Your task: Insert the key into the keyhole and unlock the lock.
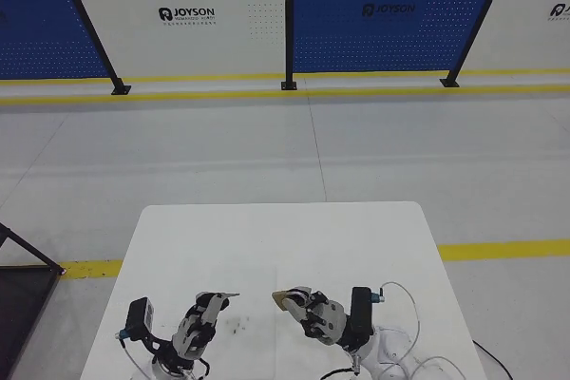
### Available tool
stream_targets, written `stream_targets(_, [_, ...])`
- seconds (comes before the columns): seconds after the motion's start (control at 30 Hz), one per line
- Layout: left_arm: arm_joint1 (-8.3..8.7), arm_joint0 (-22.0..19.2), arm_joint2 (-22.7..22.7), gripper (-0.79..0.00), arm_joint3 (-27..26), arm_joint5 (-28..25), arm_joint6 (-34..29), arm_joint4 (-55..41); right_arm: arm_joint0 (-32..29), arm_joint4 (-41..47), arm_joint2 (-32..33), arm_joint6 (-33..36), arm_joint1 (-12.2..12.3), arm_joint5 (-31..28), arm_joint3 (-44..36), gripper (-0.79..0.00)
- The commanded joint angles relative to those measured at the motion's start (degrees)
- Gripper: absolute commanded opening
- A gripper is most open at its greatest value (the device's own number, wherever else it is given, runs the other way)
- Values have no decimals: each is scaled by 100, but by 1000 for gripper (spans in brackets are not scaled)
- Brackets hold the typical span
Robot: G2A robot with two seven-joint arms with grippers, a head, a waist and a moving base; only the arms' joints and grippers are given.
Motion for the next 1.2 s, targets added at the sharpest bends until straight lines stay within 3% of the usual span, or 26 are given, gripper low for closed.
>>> stream_targets(0.0, [-58,-96,284,-785,-31,74,63,-242,105,502,-185,-347,-53,-353,166,-785])
stream_targets(0.17, [-184,-324,741,-785,14,85,74,-587,369,1346,-506,-627,-153,-1121,519,-785])
stream_targets(0.4, [-323,-541,1191,-785,150,-232,-243,-1085,647,1780,-705,-721,-273,-1252,889,-785])
stream_targets(1.17, [-605,-783,1326,-785,514,-232,-242,-965,791,1874,-781,-638,-462,-1245,1180,-785])
